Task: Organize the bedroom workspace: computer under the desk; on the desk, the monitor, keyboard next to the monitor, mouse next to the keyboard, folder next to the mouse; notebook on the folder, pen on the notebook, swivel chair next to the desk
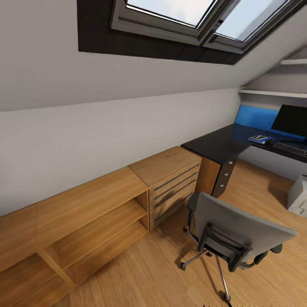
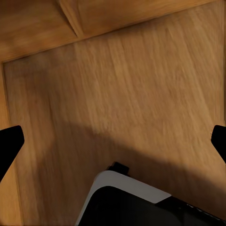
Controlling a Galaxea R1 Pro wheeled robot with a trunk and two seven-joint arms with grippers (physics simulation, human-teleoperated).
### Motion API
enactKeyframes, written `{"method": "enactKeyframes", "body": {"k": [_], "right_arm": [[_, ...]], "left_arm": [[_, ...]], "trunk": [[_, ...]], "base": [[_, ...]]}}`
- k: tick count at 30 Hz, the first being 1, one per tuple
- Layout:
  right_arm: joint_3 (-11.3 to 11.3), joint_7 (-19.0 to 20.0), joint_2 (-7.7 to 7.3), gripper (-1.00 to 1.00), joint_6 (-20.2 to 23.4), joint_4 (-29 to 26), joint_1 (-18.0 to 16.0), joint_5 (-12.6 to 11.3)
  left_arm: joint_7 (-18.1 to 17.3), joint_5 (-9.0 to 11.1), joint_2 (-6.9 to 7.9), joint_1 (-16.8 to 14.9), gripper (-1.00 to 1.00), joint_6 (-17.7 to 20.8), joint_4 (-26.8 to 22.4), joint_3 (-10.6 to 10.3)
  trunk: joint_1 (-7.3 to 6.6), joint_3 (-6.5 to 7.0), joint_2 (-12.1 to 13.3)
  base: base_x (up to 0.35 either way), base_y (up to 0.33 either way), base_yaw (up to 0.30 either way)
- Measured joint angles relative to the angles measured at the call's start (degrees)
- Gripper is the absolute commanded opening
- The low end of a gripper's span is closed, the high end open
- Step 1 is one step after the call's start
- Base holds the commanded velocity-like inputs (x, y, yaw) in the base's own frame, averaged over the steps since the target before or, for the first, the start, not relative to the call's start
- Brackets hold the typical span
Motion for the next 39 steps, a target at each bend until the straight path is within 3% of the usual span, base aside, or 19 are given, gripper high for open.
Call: {"method": "enactKeyframes", "body": {"k": [15,24,39], "right_arm": [[0.0,0.0,0.00,1.00,0.0,0.0,0.0,0.0],[0.0,0.0,0.00,1.00,0.0,0.0,0.0,0.0],[0.0,0.0,0.00,1.00,0.0,0.0,0.0,0.0]], "left_arm": [[0.0,0.0,0.00,0.0,1.00,-0.1,0.0,0.0],[0.0,0.0,0.00,0.0,1.00,-0.1,0.0,0.0],[0.0,-0.1,0.00,0.0,1.00,-0.2,0.0,0.0]], "trunk": [[0.00,-0.94,0.0],[0.00,-1.01,0.0],[0.00,-1.01,0.0]], "base": [[0.000,0.023,-0.226],[0.000,0.226,-0.290],[0.000,0.022,-0.300]]}}
